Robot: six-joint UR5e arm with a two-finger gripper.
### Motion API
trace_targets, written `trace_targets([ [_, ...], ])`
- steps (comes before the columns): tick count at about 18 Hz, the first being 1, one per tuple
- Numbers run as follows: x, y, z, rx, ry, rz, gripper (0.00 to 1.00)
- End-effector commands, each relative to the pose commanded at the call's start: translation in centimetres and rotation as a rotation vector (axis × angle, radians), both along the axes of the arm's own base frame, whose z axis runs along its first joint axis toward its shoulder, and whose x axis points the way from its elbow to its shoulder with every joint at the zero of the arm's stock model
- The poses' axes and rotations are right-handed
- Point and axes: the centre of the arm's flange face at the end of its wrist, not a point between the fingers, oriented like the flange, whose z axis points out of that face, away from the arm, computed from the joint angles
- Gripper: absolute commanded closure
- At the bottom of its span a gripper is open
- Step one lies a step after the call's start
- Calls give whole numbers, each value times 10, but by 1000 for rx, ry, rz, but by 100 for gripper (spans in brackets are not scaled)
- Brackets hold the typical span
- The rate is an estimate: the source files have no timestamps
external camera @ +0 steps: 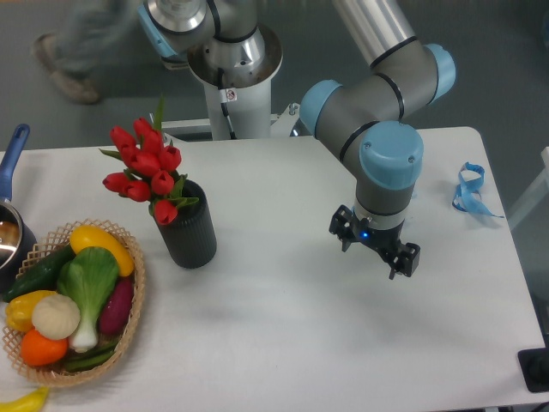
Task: Pick up the flowers from the vase
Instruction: 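Open the gripper and raise it away from the table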
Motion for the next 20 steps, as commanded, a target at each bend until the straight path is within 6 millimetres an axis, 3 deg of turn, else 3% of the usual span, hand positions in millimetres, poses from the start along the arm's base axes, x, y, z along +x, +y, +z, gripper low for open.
trace_targets([
  [10,0,1,7,5,9,-3,0],
  [18,22,-2,-9,40,47,-26,0],
  [20,36,-3,1,67,56,-41,0],
])
